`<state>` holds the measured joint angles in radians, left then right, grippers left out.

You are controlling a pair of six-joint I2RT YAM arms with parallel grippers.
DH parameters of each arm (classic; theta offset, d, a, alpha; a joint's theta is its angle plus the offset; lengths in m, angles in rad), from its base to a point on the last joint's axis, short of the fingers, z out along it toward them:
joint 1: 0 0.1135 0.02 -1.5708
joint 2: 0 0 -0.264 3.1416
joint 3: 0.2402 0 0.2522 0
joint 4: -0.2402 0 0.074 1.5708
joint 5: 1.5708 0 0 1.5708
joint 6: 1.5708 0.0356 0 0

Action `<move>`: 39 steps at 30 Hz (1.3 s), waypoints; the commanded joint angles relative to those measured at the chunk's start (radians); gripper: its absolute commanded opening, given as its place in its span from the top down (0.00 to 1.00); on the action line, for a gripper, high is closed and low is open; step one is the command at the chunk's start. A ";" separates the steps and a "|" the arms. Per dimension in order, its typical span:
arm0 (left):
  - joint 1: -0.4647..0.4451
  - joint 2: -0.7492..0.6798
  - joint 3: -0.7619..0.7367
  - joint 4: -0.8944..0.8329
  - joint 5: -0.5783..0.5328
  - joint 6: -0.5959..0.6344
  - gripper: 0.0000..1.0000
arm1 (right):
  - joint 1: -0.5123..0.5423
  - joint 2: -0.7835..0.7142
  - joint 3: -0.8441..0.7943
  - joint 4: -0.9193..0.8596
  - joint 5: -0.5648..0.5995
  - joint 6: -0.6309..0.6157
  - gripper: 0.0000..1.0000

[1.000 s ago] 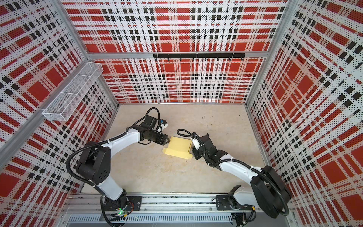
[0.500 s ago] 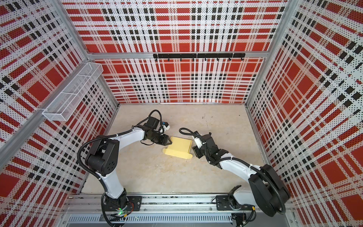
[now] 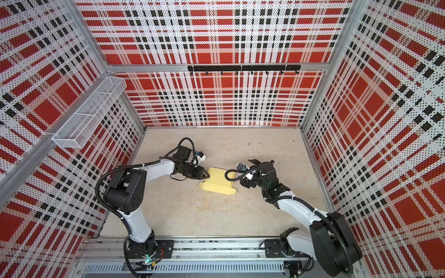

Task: Fold the paper box

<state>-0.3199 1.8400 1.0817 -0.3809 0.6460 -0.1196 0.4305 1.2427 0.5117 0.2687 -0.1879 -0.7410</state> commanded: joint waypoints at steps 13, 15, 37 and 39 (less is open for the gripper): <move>0.052 0.103 0.053 -0.033 0.038 0.048 0.78 | 0.051 0.230 -0.073 0.204 0.001 -0.367 0.06; 0.063 0.109 0.066 -0.046 0.043 0.063 0.79 | 0.060 0.255 -0.072 0.211 0.005 -0.381 0.06; 0.091 0.182 0.134 -0.109 0.079 0.083 0.90 | 0.192 0.413 -0.075 0.454 0.105 -0.499 0.07; 0.088 0.180 0.132 -0.105 0.081 0.081 0.89 | 0.194 0.427 -0.062 0.486 0.113 -0.496 0.06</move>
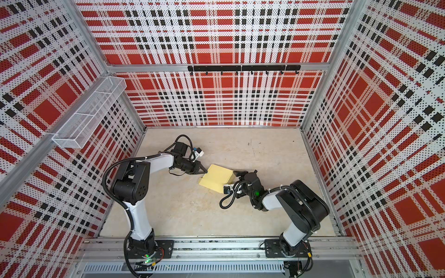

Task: Fold the paper box

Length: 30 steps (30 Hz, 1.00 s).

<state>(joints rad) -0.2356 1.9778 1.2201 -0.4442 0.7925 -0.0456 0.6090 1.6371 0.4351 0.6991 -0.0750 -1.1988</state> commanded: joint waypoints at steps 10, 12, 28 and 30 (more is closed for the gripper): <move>-0.034 0.031 0.012 -0.062 -0.061 0.024 0.87 | 0.024 0.021 0.088 0.011 -0.041 -0.047 0.12; -0.033 0.025 0.010 -0.061 -0.061 0.023 0.87 | 0.025 0.017 0.089 0.009 -0.054 -0.048 0.14; -0.029 -0.039 -0.020 -0.025 -0.027 -0.008 0.80 | 0.047 0.036 0.093 0.048 -0.063 0.044 0.39; -0.021 -0.066 -0.024 -0.020 -0.021 -0.014 0.77 | 0.048 0.044 0.086 0.068 -0.059 0.066 0.39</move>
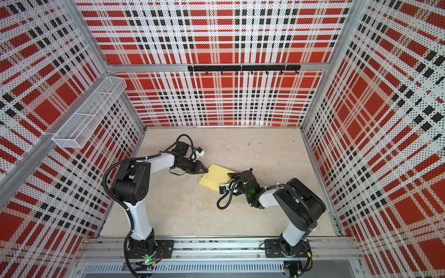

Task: Fold the paper box

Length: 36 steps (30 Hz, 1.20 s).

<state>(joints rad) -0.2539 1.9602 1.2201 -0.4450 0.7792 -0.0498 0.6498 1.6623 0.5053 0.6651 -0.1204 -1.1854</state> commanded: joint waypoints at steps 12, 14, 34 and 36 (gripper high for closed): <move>0.052 -0.353 -0.050 -0.055 -0.085 0.096 0.53 | 0.038 0.015 0.017 0.165 -0.002 0.339 0.45; 0.067 -0.386 -0.055 -0.049 -0.094 0.109 0.52 | 0.039 0.030 0.021 0.192 -0.008 0.388 0.47; 0.179 -0.489 -0.036 -0.094 -0.046 0.207 0.45 | 0.034 0.190 -0.002 0.529 -0.225 0.918 0.52; 0.164 -0.490 -0.024 -0.119 -0.073 0.263 0.44 | 0.033 0.217 0.000 0.564 -0.242 0.934 0.52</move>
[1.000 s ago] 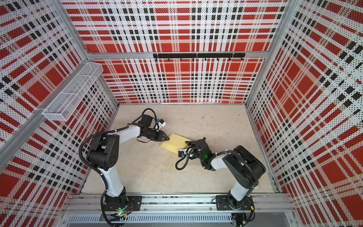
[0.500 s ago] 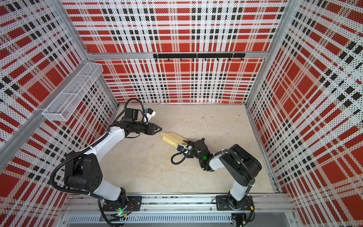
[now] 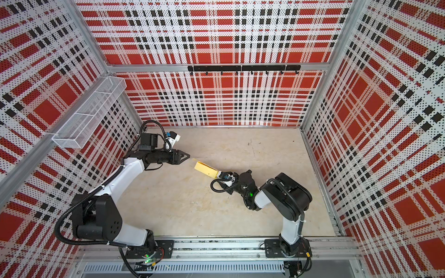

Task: Fold the paper box

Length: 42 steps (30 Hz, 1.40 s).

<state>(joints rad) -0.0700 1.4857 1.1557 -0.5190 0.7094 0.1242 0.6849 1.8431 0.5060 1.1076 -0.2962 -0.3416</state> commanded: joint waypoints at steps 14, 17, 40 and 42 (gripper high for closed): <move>-0.062 0.107 0.142 -0.156 -0.059 0.230 0.35 | -0.066 0.183 0.008 0.312 -0.125 0.192 0.48; -0.058 0.138 0.155 -0.150 -0.041 0.280 0.34 | -0.079 0.188 0.010 0.312 -0.141 0.186 0.47; -0.096 0.332 0.289 -0.087 0.055 0.493 0.38 | -0.110 0.199 0.033 0.313 -0.160 0.209 0.38; -0.097 0.324 0.276 -0.070 0.056 0.460 0.39 | -0.110 0.196 0.034 0.313 -0.154 0.217 0.36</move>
<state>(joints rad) -0.1707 1.8137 1.4513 -0.6411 0.7368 0.6334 0.5755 2.0247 0.5255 1.3525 -0.4530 -0.1360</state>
